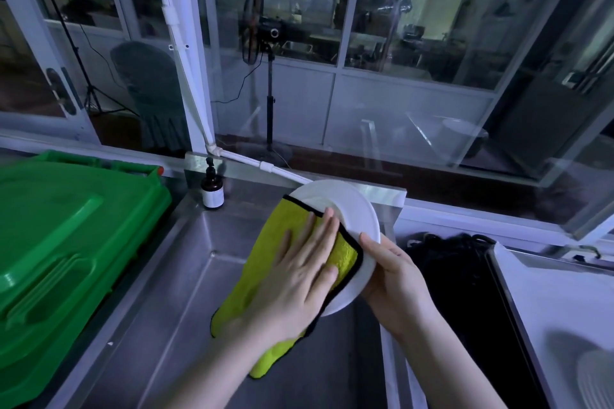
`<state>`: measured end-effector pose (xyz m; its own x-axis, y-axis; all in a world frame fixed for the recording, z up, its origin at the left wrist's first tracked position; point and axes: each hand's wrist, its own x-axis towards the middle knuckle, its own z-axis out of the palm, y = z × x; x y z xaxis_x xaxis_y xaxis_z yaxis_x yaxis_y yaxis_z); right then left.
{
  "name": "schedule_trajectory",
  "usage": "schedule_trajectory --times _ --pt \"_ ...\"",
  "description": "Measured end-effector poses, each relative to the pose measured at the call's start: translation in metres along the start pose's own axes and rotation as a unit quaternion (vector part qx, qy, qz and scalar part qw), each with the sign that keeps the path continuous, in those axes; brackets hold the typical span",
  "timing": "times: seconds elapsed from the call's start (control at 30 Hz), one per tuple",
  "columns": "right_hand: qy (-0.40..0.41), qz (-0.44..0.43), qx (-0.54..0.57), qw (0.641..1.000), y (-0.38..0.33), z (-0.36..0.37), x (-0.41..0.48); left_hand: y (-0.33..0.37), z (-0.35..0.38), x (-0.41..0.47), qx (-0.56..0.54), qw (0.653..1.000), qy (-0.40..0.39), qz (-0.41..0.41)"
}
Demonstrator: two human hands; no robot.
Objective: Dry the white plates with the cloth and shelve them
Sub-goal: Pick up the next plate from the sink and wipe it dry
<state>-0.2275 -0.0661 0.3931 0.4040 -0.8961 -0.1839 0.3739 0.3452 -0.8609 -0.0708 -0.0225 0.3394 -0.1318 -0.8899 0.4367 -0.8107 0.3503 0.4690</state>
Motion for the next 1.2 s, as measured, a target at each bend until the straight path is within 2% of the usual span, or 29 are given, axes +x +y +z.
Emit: schedule_trajectory --times 0.17,0.3,0.37,0.43,0.5,0.57,0.63,0.73,0.83,0.9,0.93,0.97,1.03,1.1,1.2 --pt "-0.014 0.002 -0.018 1.000 0.008 -0.002 -0.010 -0.028 -0.006 0.035 0.015 0.997 0.037 -0.070" --pt "-0.010 -0.009 -0.015 1.000 0.005 -0.007 -0.015 -0.040 -0.005 0.047 -0.083 0.989 0.074 -0.100" --pt "0.000 -0.020 0.001 1.000 0.001 -0.011 -0.016 -0.043 0.001 0.039 -0.173 0.963 0.116 -0.169" --pt "0.008 -0.040 0.009 0.999 -0.004 -0.017 -0.016 -0.041 0.011 0.025 -0.279 0.920 0.137 -0.238" --pt "0.020 -0.052 0.022 0.998 -0.005 -0.020 -0.013 -0.027 0.027 0.004 -0.308 0.908 0.154 -0.237" --pt "0.032 -0.060 0.053 0.996 -0.002 -0.020 -0.007 -0.005 0.047 -0.016 -0.281 0.919 0.178 -0.209" --pt "0.049 -0.071 0.090 0.992 0.005 -0.020 0.001 0.015 0.066 -0.034 -0.200 0.949 0.172 -0.171" --pt "0.094 -0.067 0.108 0.987 0.018 -0.024 0.013 0.017 0.086 -0.058 -0.051 0.985 0.109 -0.124" --pt "0.139 -0.056 0.124 0.981 0.027 -0.033 0.022 -0.011 0.088 -0.075 0.050 0.988 -0.007 -0.143" --pt "0.166 -0.053 0.133 0.976 0.029 -0.043 0.024 -0.035 0.085 -0.083 0.091 0.968 -0.108 -0.206" --pt "0.171 -0.055 0.122 0.976 0.030 -0.047 0.023 -0.046 0.084 -0.085 0.068 0.957 -0.132 -0.250" --pt "0.170 -0.058 0.098 0.979 0.031 -0.049 0.022 -0.055 0.081 -0.086 -0.006 0.944 -0.135 -0.302" --pt "0.167 -0.058 0.021 0.984 0.037 -0.048 0.017 -0.066 0.068 -0.074 -0.190 0.899 -0.064 -0.389" --pt "0.165 -0.057 -0.078 0.982 0.045 -0.041 0.010 -0.063 0.048 -0.048 -0.339 0.837 0.027 -0.430" --pt "0.141 -0.080 -0.212 0.964 0.058 -0.031 -0.001 -0.054 0.023 -0.015 -0.525 0.732 0.048 -0.431"
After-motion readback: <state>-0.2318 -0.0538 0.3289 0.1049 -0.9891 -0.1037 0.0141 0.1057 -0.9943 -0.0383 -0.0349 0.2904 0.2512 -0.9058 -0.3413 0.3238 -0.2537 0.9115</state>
